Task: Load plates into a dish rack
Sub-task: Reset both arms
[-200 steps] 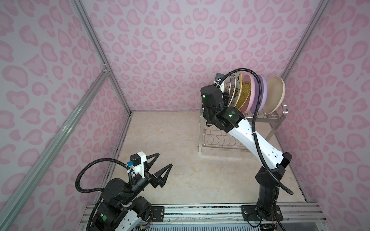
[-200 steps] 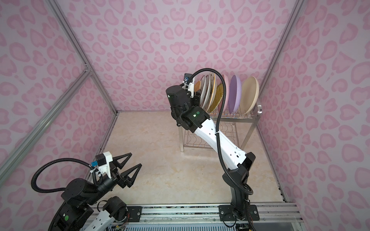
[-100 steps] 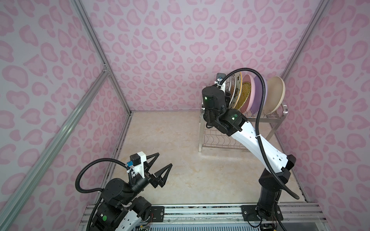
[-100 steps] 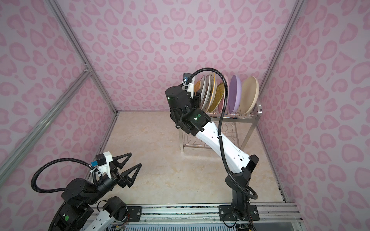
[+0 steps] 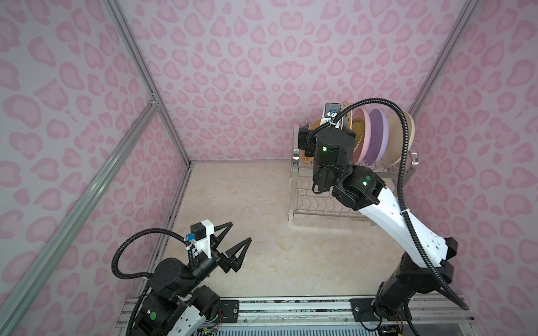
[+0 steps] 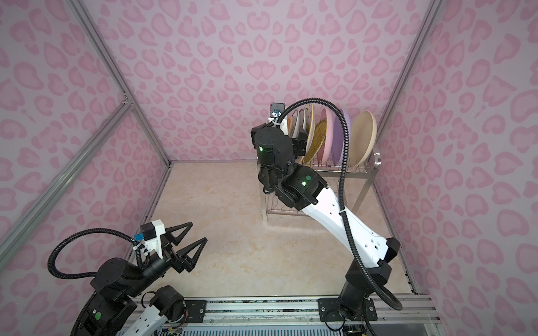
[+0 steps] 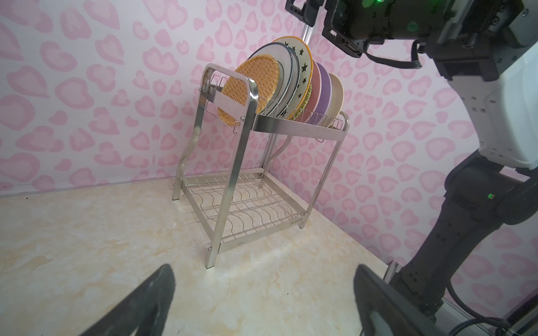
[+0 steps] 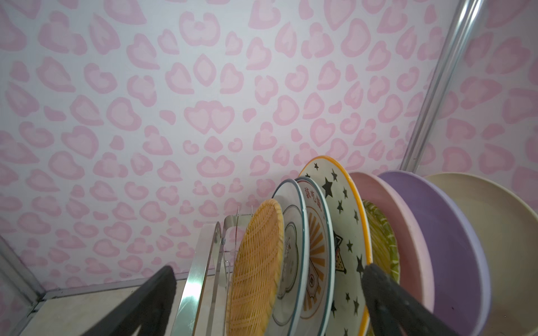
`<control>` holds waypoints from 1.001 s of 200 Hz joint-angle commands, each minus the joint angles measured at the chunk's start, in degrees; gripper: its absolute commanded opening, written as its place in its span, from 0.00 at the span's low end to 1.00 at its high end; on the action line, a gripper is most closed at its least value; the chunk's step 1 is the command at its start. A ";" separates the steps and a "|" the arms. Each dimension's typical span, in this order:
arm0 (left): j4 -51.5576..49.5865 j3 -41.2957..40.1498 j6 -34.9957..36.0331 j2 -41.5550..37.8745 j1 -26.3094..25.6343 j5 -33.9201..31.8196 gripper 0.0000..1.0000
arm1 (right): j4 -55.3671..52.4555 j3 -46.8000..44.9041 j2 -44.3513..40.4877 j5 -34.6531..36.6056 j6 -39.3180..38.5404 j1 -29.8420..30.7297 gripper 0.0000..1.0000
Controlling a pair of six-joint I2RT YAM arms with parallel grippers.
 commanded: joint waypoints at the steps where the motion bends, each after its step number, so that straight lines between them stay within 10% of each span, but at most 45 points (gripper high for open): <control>1: 2.59 -0.17 -0.61 0.28 -0.02 -0.18 0.97 | 3.93 -9.13 -6.50 -10.41 -2.60 -0.07 0.99; 96: 3.49 -2.70 -6.71 4.85 -0.02 -13.07 0.97 | 11.79 -59.13 -40.03 -26.79 4.39 -8.88 0.99; 200: 11.10 -10.35 -12.80 26.73 0.29 -62.35 0.97 | 35.71 -91.53 -43.10 -43.69 9.61 -29.87 0.99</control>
